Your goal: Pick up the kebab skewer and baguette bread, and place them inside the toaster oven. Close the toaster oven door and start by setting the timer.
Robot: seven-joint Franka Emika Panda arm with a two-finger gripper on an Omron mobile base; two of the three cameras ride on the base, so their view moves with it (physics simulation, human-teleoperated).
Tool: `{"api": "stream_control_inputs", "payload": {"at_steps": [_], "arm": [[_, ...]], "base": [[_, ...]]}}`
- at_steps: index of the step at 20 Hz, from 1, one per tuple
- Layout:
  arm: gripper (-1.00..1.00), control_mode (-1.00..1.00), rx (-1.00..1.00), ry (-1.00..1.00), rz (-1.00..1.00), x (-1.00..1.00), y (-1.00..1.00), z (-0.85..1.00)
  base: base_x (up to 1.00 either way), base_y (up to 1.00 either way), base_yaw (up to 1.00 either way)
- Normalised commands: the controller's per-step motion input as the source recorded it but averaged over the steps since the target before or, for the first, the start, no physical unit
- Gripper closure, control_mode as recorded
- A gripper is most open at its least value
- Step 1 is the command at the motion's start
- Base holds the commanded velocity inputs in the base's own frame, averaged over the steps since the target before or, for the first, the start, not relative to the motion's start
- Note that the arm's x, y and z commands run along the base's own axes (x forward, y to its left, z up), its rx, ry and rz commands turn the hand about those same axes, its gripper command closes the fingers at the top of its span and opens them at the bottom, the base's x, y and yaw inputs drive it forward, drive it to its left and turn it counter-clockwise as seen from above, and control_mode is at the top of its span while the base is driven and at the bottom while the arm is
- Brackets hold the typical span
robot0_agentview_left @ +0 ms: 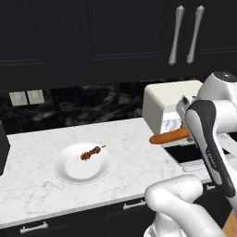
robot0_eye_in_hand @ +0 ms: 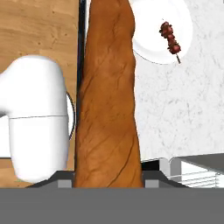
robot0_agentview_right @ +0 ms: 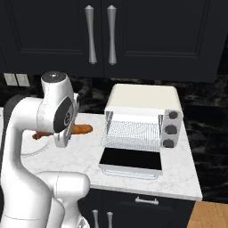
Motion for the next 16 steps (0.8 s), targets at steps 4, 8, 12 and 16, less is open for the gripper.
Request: {"api": "stream_control_inputs", "payload": {"at_steps": [4, 8, 12, 16], "arm": [[1.0, -1.0, -0.02, -0.11, 0.0, 0.0, -1.0, 0.04], [1.0, -1.0, -0.01, -0.09, 0.0, 0.0, -0.96, 0.04], [1.0, -1.0, -0.01, -0.12, 0.0, 0.05, -0.72, 0.0], [1.0, -1.0, 0.0, -0.1, 0.0, 0.21, -0.6, 0.0]], "base": [[0.0, 0.0, 0.0], [0.0, 0.0, 0.0], [0.0, 0.0, 0.0], [0.0, 0.0, 0.0]]}}
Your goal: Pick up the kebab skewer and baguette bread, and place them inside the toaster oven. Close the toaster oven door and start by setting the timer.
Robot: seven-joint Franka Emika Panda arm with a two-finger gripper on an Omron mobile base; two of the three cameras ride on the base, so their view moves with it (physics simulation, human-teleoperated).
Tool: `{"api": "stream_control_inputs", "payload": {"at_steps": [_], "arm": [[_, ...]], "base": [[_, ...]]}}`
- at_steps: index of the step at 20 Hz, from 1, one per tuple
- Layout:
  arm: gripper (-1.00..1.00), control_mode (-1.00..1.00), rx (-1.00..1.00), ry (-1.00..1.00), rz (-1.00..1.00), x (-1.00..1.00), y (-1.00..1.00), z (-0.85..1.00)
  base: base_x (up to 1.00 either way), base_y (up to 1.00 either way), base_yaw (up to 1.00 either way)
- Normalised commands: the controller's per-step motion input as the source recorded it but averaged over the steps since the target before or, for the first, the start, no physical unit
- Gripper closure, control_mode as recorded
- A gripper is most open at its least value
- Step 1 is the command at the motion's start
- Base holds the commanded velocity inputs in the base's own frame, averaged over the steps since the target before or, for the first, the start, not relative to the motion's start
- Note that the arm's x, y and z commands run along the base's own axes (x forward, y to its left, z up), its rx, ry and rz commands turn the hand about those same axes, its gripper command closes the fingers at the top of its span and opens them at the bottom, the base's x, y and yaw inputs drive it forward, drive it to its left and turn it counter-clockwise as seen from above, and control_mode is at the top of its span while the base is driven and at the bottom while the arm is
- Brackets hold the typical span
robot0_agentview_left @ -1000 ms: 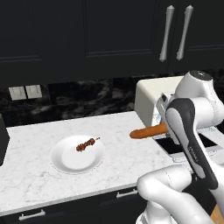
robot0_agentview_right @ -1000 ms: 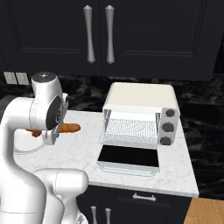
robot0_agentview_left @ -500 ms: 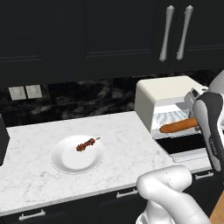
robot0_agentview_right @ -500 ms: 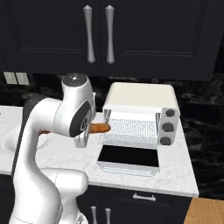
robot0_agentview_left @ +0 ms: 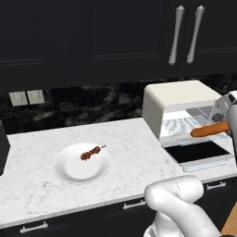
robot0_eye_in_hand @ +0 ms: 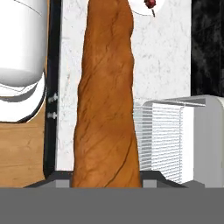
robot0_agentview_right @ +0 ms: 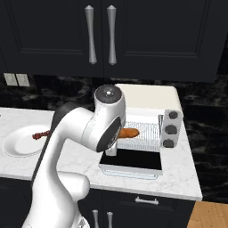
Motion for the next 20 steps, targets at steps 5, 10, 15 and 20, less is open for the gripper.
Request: {"api": "stream_control_inputs", "payload": {"at_steps": [5, 10, 15, 20], "arm": [[1.0, -1.0, 0.0, -0.07, 0.0, 0.44, -0.33, -0.05], [1.0, -1.0, -0.01, -0.03, 0.0, 0.75, -0.02, -0.21], [1.0, -1.0, 0.0, -0.04, 0.0, 0.56, -0.02, -0.38], [1.0, -1.0, 0.0, -0.02, 0.0, 0.47, -0.07, -0.28]], "base": [[0.0, 0.0, 0.0], [0.0, 0.0, 0.0], [0.0, 0.0, 0.0], [0.0, 0.0, 0.0]]}}
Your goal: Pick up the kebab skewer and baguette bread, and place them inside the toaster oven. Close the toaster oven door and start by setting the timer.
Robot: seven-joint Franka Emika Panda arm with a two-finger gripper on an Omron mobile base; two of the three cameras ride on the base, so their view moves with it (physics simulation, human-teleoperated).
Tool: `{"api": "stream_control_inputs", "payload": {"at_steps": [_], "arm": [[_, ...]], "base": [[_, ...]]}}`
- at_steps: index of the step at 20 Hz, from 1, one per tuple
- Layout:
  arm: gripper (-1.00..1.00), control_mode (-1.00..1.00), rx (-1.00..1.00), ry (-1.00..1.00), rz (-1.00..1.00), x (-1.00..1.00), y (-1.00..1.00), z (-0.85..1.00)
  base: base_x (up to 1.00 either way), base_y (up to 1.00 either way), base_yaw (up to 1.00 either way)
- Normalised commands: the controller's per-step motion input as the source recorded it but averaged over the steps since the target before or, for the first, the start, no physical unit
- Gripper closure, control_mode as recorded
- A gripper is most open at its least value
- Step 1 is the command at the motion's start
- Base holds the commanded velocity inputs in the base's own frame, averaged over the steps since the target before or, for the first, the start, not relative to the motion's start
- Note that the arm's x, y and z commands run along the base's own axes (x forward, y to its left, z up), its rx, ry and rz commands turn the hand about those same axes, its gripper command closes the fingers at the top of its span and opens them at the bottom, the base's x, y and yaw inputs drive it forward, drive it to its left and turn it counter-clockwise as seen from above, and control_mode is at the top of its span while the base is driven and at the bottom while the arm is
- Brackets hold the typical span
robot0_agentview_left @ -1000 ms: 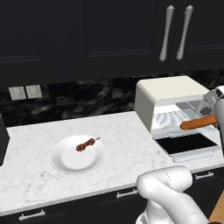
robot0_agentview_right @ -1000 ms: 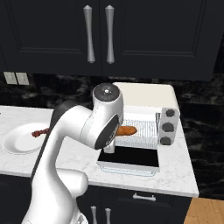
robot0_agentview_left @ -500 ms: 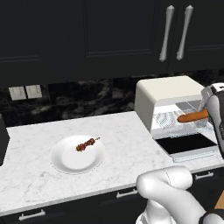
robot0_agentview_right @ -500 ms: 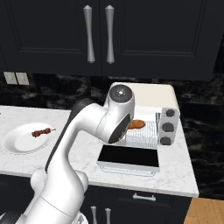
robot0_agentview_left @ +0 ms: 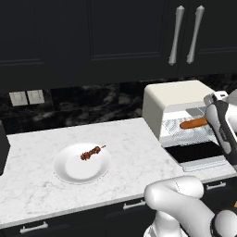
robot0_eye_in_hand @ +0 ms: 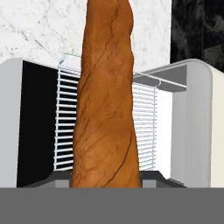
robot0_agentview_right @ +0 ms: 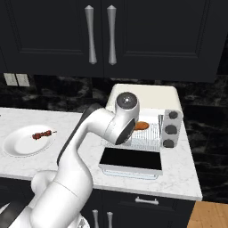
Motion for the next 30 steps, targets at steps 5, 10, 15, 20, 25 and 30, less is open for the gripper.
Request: {"api": "stream_control_inputs", "payload": {"at_steps": [5, 10, 15, 20, 25, 30], "arm": [[1.0, -1.0, 0.0, -0.01, 0.0, 0.35, -0.16, -0.19], [1.0, -1.0, 0.0, 0.0, 0.02, 0.37, -0.22, 0.0], [1.0, -1.0, 0.0, 0.0, 0.01, 0.37, -0.14, 0.0], [1.0, -1.0, -0.02, 0.0, 0.0, 0.3, 0.09, -0.14], [1.0, -1.0, 0.0, 0.0, 0.0, 0.26, 0.01, -0.14], [1.0, -1.0, 0.0, 0.0, 0.0, 0.22, 0.0, -0.05]], "base": [[0.0, 0.0, 0.0], [0.0, 0.0, 0.0], [0.0, 0.0, 0.0], [0.0, 0.0, 0.0], [0.0, 0.0, 0.0], [0.0, 0.0, 0.0]]}}
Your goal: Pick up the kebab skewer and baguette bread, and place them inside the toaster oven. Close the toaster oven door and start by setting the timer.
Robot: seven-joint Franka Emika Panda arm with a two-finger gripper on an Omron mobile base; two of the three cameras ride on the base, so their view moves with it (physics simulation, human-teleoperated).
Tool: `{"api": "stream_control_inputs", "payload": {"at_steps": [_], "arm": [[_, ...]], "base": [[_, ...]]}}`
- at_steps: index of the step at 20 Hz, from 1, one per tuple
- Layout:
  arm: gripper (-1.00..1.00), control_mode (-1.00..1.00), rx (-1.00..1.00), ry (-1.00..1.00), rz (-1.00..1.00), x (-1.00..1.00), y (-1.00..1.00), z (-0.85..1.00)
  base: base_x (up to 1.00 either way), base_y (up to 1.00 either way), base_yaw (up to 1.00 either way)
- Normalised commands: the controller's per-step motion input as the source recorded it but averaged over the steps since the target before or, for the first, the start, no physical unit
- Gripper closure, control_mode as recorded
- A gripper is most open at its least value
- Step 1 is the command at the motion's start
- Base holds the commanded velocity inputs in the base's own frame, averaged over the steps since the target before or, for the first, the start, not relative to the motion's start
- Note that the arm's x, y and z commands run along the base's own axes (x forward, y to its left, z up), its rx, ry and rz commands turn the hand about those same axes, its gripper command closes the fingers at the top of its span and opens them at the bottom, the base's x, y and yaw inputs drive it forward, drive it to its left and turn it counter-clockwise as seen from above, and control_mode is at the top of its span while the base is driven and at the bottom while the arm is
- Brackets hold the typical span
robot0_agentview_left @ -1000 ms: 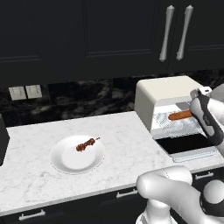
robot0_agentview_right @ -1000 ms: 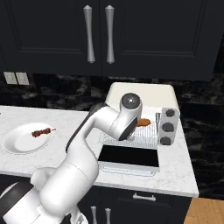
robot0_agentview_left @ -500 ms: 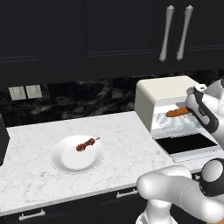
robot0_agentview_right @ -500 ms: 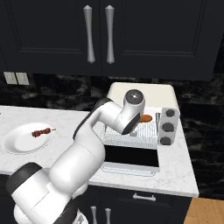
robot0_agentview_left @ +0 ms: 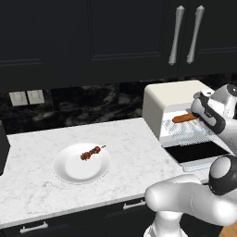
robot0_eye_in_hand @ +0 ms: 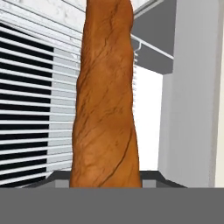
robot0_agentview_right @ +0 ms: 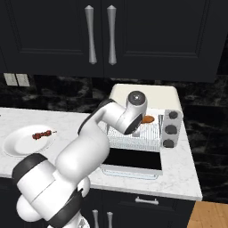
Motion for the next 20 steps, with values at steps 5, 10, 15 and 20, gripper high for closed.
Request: {"api": "stream_control_inputs", "payload": {"at_steps": [5, 10, 15, 20], "arm": [[1.0, -1.0, 0.0, 0.0, 0.0, 0.17, 0.0, -0.19], [1.0, -1.0, 0.0, 0.0, 0.0, 0.15, 0.0, -0.3], [1.0, -1.0, 0.0, 0.0, 0.0, 0.22, 0.0, 0.0], [1.0, -1.0, 0.0, 0.0, 0.0, 0.3, -0.02, 0.0]], "base": [[0.0, 0.0, 0.0], [0.0, 0.0, 0.0], [0.0, 0.0, 0.0], [0.0, 0.0, 0.0]]}}
